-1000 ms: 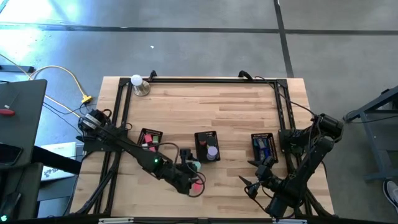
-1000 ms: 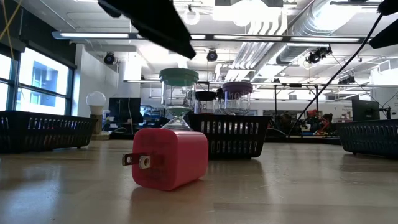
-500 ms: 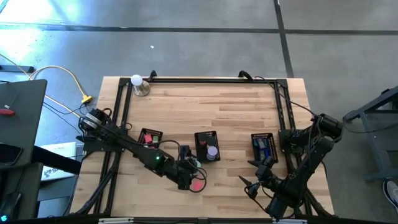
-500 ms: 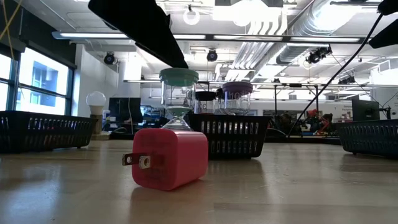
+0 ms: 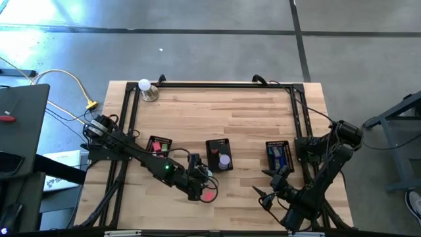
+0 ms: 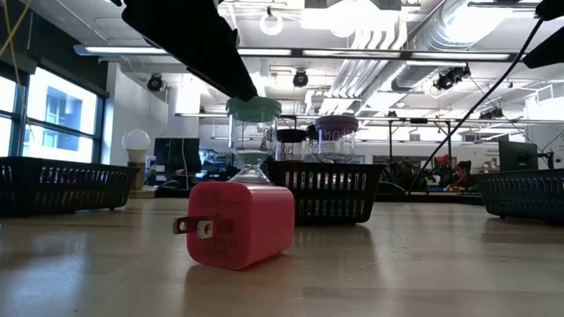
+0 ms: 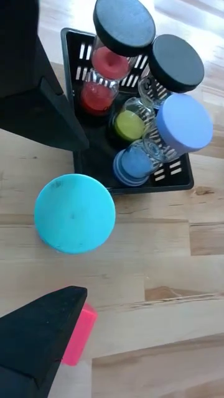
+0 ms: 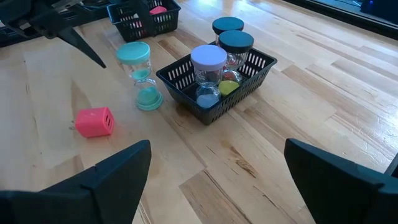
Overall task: Pick & Place Office items
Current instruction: Put the blue hourglass into the middle black bin
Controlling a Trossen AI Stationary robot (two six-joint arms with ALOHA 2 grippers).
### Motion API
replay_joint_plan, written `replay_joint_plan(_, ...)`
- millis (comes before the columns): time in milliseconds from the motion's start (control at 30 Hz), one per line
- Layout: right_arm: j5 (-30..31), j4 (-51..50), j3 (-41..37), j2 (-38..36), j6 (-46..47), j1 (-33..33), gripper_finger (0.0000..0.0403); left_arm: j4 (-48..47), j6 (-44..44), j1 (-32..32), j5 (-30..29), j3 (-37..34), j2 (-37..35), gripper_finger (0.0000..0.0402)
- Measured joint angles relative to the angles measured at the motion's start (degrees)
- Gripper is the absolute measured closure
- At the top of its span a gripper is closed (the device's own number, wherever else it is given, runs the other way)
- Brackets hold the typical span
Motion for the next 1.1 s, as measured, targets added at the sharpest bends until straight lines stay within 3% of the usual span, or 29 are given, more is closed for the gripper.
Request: replay_joint_plan(1100, 1.53, 3.03, -0.02, 0.0, -4.26, 0.0, 0.0046, 1.52, 1.18, 0.72, -0.66, -0.03, 3.96, 0.0035)
